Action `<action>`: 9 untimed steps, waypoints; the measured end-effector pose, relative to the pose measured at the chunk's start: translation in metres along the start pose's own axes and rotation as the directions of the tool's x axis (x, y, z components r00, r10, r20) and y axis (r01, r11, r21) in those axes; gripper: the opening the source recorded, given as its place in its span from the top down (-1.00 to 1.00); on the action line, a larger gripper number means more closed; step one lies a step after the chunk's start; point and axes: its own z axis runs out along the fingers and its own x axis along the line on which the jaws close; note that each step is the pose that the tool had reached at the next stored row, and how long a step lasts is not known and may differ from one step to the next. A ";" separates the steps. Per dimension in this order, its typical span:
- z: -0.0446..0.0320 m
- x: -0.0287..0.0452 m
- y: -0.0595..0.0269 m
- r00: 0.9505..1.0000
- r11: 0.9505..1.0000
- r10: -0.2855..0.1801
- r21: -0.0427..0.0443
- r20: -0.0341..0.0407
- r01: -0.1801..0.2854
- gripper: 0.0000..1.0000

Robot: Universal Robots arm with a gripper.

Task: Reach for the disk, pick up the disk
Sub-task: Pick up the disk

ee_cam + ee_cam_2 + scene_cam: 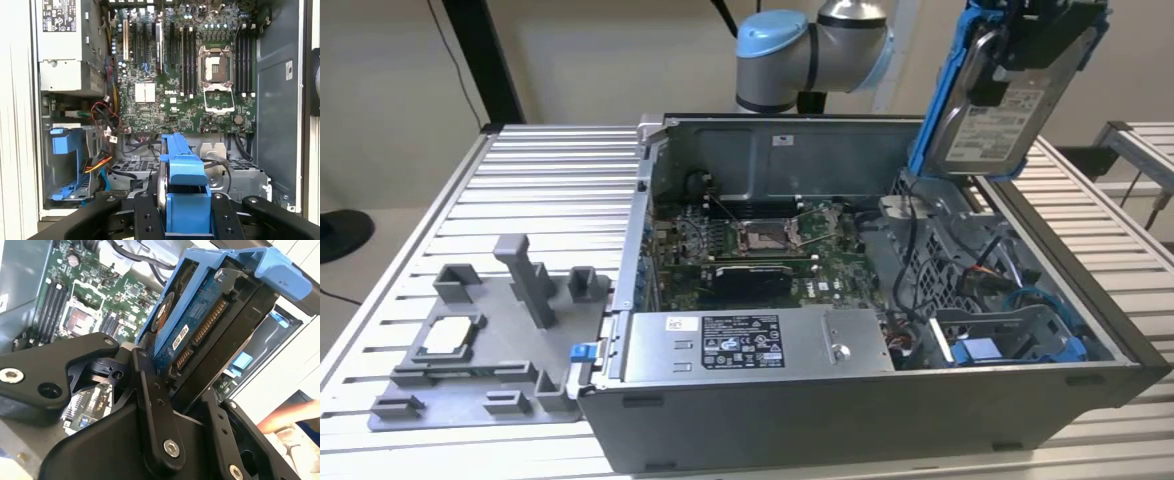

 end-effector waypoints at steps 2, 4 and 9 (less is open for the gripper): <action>0.0000 0.0051 -0.0001 1.000 1.000 0.000 0.000 0.000 0.000 1.00; 0.0000 0.0101 -0.0003 1.000 1.000 0.002 0.000 0.000 -0.002 1.00; 0.0001 0.0258 -0.0010 1.000 1.000 0.004 0.000 0.000 -0.004 1.00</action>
